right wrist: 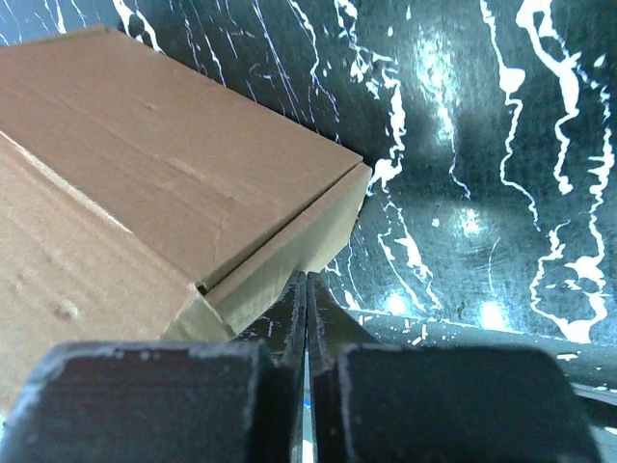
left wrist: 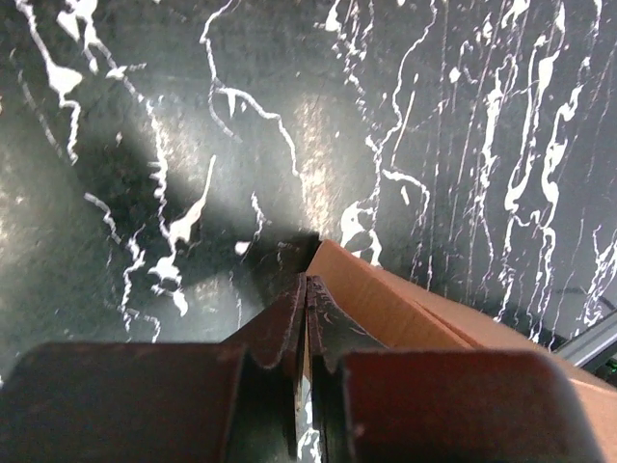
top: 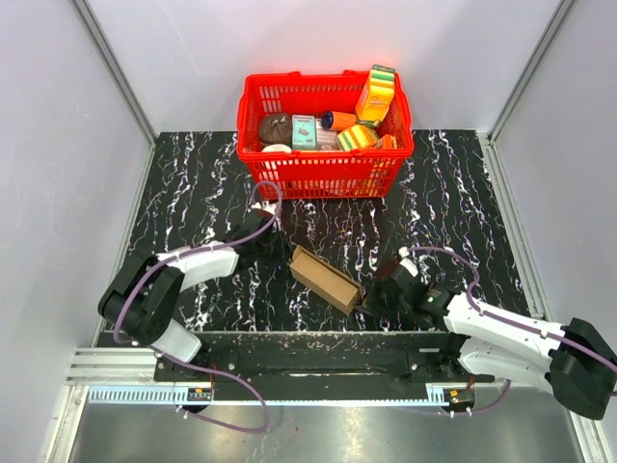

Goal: Fold the paper box

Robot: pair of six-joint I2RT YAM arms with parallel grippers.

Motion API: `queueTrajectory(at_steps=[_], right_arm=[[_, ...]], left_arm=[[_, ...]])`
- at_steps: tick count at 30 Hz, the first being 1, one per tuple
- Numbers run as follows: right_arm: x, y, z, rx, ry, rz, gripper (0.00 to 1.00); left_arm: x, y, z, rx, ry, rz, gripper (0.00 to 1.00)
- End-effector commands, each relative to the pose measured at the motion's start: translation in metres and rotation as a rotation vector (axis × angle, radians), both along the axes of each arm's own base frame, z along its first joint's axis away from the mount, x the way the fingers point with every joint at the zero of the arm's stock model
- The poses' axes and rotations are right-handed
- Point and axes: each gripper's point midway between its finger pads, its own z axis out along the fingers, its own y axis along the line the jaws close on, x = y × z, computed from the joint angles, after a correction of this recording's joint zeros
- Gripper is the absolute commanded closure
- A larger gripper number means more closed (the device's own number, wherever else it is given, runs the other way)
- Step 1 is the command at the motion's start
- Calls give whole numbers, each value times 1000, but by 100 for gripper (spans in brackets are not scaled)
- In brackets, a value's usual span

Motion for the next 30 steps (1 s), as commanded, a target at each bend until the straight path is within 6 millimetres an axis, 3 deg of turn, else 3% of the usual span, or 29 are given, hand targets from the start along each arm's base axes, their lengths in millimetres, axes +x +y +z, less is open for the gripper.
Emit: queueTrajectory(at_steps=[1, 14, 22, 30], right_arm=[[19, -6, 18, -52, -104, -23, 98], [29, -18, 17, -109, -137, -29, 96], [26, -26, 13, -118, -122, -41, 96], [22, -27, 7, -81, -105, -58, 96]], left_arm=[[-10, 15, 3, 36, 2, 55, 92], [-31, 27, 8, 8, 3, 92, 89], [-10, 30, 16, 54, -42, 129, 89], [12, 10, 25, 5, -73, 105, 90]])
